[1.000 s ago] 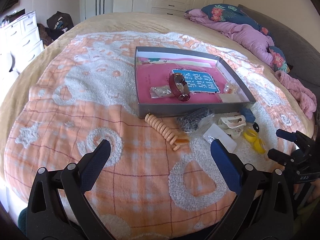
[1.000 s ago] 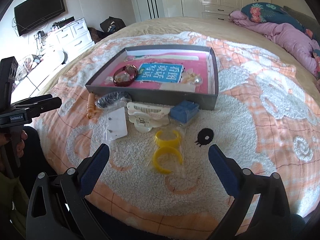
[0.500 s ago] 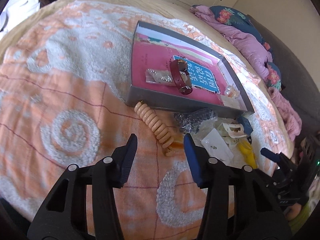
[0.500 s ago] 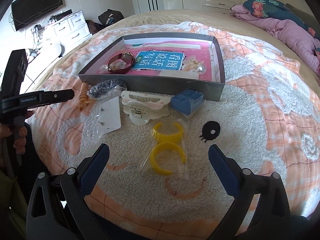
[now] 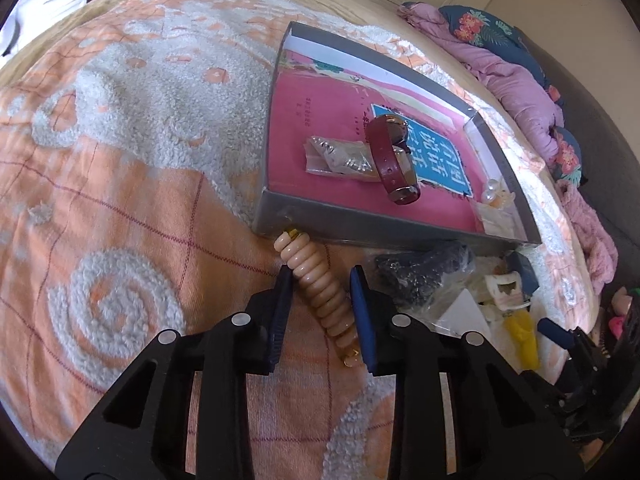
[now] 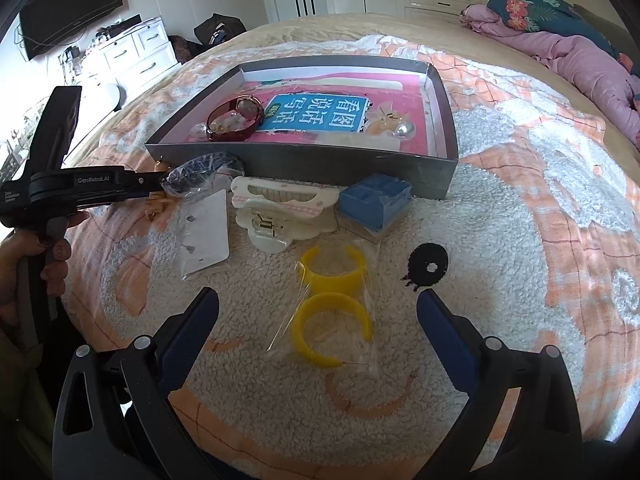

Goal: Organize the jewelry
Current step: 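Reach the left gripper to the peach coiled hair tie and grasp it, then lift the hair tie with the left gripper while the right grasps the yellow bangles bag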

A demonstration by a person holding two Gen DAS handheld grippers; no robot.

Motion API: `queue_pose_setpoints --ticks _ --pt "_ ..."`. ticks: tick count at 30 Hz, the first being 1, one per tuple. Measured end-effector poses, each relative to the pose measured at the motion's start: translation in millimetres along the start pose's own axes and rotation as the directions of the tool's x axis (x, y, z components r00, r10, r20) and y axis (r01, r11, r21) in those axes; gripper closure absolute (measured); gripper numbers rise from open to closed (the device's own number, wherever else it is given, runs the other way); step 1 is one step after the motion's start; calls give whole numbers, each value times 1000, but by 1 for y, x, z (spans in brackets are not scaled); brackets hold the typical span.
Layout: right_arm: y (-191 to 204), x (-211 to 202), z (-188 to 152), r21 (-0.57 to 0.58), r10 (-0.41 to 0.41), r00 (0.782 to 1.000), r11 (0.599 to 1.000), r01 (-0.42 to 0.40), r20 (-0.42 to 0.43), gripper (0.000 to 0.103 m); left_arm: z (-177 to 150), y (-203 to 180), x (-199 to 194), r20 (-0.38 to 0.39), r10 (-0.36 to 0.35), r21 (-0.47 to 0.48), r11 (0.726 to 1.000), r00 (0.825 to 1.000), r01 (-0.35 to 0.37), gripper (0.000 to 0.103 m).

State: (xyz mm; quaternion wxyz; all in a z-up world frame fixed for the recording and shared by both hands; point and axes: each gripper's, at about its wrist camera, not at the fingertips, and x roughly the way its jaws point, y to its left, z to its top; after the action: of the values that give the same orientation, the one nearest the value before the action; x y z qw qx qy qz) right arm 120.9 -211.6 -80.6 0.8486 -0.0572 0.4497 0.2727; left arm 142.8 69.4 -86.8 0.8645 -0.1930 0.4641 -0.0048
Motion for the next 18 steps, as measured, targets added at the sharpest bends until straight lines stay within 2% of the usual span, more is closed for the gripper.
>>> queue_pose_setpoints --ticks 4,9,10,12,14,16,18 --pt "-1 7 1 0 -7 1000 1000 7 -12 4 -2 -7 0 16 40 62 997 999 -41 83" --pt "-1 16 0 -24 -28 999 999 28 -23 7 -5 -9 -9 38 28 91 995 999 -32 84" --pt "-1 16 -1 -27 -36 999 999 36 -22 16 -7 -10 -12 44 23 98 995 999 -27 85" --pt "-3 16 -2 -28 -45 999 999 44 -18 25 -8 -11 -16 51 17 105 994 999 -22 85" --pt "-7 13 -2 -30 -45 999 999 45 -9 40 -11 -13 -23 68 16 125 992 998 -25 85" --pt "-7 11 -3 -42 -24 1000 999 23 -4 55 -12 -13 -30 78 9 133 991 997 -20 91" --pt "-8 9 -3 -46 -17 1000 999 17 -1 56 -13 -13 -34 87 8 138 990 996 -20 91"
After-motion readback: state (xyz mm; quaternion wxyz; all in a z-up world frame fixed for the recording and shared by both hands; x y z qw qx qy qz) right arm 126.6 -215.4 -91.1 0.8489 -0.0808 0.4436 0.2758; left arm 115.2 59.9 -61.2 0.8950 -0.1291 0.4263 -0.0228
